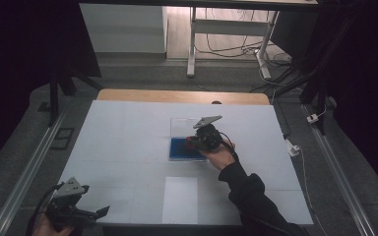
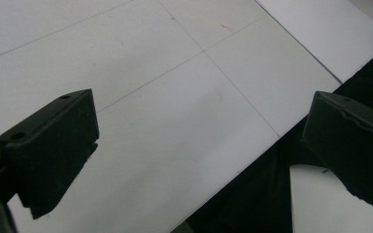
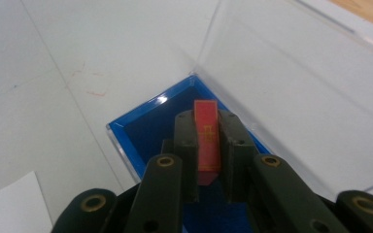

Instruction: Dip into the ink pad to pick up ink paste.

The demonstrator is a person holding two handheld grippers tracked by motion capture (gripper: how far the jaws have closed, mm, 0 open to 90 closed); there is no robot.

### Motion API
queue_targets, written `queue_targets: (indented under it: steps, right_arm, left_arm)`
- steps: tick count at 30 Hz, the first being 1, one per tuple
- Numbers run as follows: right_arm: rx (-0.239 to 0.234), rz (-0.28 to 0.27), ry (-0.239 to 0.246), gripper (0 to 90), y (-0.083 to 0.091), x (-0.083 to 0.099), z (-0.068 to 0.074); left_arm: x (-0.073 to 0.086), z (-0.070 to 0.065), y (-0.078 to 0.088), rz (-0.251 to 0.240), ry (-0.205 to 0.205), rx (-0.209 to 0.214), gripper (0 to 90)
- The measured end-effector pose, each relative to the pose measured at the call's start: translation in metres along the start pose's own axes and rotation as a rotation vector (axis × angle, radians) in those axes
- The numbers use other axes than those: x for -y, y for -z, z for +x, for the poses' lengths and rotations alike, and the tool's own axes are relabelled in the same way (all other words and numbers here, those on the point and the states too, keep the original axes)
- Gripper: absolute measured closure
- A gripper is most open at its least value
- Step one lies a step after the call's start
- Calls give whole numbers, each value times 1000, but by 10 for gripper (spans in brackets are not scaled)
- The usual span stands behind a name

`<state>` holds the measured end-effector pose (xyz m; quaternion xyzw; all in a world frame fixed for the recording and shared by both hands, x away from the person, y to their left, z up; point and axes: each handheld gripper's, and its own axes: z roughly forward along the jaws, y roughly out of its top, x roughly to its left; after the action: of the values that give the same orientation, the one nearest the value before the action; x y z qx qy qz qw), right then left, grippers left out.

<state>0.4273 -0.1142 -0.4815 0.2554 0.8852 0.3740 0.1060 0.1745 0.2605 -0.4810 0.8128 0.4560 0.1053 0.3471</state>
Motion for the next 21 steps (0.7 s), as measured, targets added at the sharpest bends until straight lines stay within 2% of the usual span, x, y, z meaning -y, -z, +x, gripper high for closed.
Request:
queue_targets:
  steps: [10, 21]
  right_arm:
    - [-19, 45, 23, 803, -12, 5, 3]
    - [23, 60, 38, 808, -14, 5, 9]
  left_arm:
    - [0, 0, 0, -1, 0, 1, 3]
    - [0, 1, 0, 2, 7, 2, 4]
